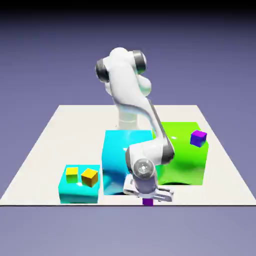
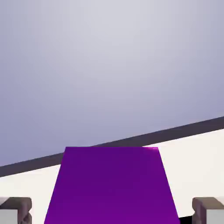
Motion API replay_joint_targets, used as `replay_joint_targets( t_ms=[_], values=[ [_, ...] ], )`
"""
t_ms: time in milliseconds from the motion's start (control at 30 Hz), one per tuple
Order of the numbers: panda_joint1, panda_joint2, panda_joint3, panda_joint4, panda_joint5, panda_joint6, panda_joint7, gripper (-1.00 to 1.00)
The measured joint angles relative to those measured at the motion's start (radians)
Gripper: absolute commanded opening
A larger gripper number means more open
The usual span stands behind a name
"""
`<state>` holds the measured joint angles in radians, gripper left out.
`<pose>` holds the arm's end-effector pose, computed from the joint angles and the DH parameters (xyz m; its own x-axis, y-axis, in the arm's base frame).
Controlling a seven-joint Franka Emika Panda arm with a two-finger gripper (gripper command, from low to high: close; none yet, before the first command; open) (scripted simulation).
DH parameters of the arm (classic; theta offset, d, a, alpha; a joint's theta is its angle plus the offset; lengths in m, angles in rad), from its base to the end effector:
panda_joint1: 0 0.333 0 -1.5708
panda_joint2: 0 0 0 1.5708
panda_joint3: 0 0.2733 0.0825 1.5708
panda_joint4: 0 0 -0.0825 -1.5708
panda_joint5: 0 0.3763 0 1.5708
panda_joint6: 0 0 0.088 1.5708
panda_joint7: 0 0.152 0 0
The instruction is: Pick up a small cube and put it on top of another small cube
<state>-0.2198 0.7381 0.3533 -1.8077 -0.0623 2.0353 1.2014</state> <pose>0.5328 0.0836 0.0620 0.4070 -0.8465 -0.3432 -0.7856 -0.5161 0.3412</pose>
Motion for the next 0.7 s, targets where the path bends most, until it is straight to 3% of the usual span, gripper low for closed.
replay_joint_targets(
  t_ms=[467,667,700],
  values=[
    [0.179,-0.434,0.293,0.173,0.109,-0.608,0.062,-1.0],
    [0.169,-0.465,0.294,-0.008,0.123,-0.454,0.042,-1.0],
    [0.167,-0.469,0.294,-0.037,0.125,-0.43,0.039,1.0]
  ],
)
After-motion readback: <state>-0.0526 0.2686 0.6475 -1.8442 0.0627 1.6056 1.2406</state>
